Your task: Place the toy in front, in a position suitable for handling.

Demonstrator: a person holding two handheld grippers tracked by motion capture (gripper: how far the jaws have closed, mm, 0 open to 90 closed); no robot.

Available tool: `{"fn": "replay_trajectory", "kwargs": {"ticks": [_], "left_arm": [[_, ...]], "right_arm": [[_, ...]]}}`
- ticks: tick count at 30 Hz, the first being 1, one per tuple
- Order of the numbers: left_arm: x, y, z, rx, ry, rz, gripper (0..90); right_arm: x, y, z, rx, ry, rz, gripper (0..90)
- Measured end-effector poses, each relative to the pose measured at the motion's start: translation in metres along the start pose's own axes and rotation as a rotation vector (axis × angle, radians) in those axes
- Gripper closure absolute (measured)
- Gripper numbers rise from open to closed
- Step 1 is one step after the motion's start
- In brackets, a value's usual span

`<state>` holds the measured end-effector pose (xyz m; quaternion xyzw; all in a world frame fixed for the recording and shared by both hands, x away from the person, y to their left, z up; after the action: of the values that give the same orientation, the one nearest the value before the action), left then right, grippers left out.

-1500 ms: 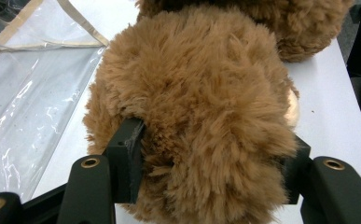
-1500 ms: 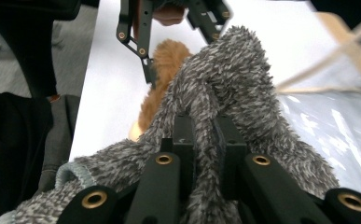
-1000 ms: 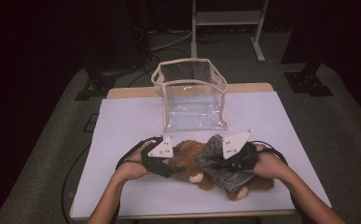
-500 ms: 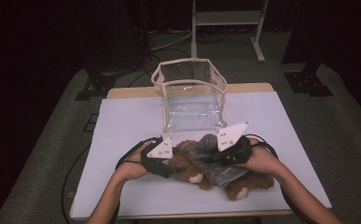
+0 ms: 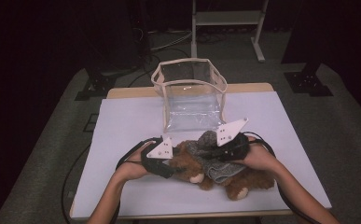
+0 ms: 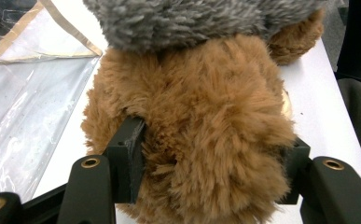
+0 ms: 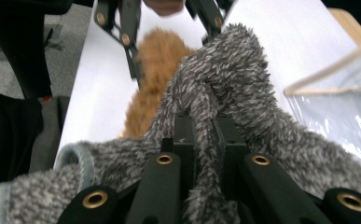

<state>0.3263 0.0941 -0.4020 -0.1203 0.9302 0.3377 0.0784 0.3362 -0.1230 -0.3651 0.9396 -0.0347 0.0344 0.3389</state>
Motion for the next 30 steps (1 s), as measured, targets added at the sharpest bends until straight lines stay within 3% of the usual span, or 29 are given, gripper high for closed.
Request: {"fn": "replay_trajectory", "kwargs": {"ticks": [3, 6, 11, 17, 18, 19, 23, 26, 30], "left_arm": [[0.0, 0.0, 0.0, 0.003, 0.003, 0.002, 40.5], [-0.001, 0.0, 0.001, 0.011, 0.011, 0.001, 40.3], [0.0, 0.0, 0.004, 0.01, 0.012, 0.005, 40.3], [0.0, 0.001, 0.005, 0.007, 0.018, 0.003, 40.2], [0.001, 0.002, 0.006, 0.009, 0.019, 0.01, 40.2], [0.001, 0.002, 0.006, 0.009, 0.019, 0.01, 40.3], [0.0, 0.004, 0.007, 0.004, 0.019, 0.013, 40.3], [0.0, 0.005, 0.009, -0.001, 0.026, 0.011, 40.2], [-0.001, 0.006, 0.008, -0.009, 0.031, 0.009, 37.9]], "right_arm": [[0.0, -0.005, -0.008, 0.026, 0.005, -0.018, 80.9], [0.0, -0.02, -0.024, 0.06, 0.016, -0.044, 80.7], [0.002, -0.029, -0.027, 0.056, 0.018, -0.062, 80.7], [0.005, -0.004, -0.005, 0.0, -0.008, -0.021, 80.7], [0.007, 0.008, 0.009, -0.011, -0.039, 0.002, 80.6], [0.007, 0.008, 0.009, -0.011, -0.039, 0.002, 80.6], [0.009, 0.039, 0.028, 0.028, -0.089, 0.041, 80.6], [0.01, 0.047, 0.039, 0.01, -0.113, 0.062, 80.6], [0.007, 0.043, 0.047, 0.013, -0.139, 0.044, 80.5]]}}
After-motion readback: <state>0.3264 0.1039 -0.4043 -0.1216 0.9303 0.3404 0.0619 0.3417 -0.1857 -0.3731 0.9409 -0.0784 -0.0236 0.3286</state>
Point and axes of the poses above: each handheld gripper's, and its own axes: y roughly backward along the jaws, z roughly out of its underside, x roughly to its right, the point moved 3 cm from there along -y, roughly forward along the jaws, and after that the axes turned 3 degrees about -z, right-handed, at the moved point
